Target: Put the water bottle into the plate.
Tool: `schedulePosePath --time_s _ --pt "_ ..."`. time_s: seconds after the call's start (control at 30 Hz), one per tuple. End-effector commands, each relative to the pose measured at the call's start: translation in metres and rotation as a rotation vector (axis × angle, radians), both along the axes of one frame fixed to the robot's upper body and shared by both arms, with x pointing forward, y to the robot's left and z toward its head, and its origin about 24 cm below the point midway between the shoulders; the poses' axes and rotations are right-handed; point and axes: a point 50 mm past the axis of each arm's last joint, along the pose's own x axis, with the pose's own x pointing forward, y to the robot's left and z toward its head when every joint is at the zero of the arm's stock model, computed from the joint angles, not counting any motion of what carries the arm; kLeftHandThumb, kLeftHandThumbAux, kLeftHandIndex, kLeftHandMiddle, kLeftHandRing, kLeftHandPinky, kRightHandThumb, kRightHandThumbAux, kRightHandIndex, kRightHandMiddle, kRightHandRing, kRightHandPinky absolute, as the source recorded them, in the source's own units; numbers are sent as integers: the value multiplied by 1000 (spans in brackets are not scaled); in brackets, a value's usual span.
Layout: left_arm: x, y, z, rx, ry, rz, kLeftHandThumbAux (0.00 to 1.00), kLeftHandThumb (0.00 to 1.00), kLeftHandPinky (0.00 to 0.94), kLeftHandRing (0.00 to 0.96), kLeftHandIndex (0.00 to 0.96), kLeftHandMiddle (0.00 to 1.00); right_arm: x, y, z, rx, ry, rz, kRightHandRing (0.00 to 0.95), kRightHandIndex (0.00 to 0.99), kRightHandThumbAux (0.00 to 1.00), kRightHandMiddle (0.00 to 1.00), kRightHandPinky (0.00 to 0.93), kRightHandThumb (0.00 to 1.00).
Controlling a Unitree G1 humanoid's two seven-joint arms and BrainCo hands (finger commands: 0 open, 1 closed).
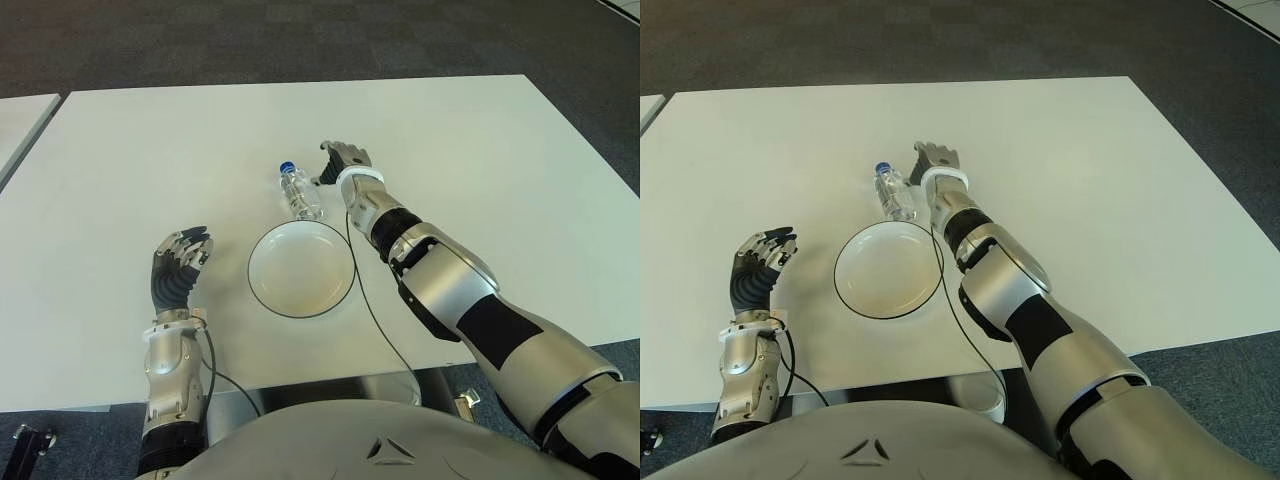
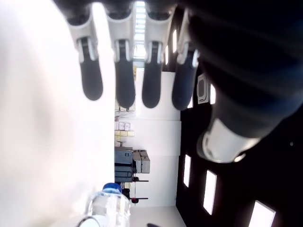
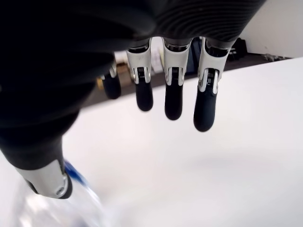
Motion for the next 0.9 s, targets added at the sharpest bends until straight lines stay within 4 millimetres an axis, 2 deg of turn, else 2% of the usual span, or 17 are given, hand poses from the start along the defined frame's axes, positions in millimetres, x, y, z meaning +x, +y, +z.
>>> schedulePosePath --time_s 0.03,0.17,0.33,0.5,0.9 --pt "2 -3 -5 2 30 -17 725 699 372 338 409 327 -15 8 -18 324 18 24 543 359 715 499 593 590" --pt "8 -4 -7 5 37 -30 726 699 376 340 409 328 -15 -7 -16 524 -5 37 582 404 726 547 622 669" --pt "12 -4 -9 10 41 -46 726 698 383 347 409 334 -17 -25 -16 691 -35 67 526 419 731 507 525 696" --pt "17 -6 -8 22 37 -68 726 698 370 346 410 335 -29 -41 -14 904 -104 93 493 421 733 489 468 702" --pt "26 -10 -3 57 28 -108 725 693 355 330 408 326 -59 -60 -19 1190 -159 57 512 425 735 500 528 699"
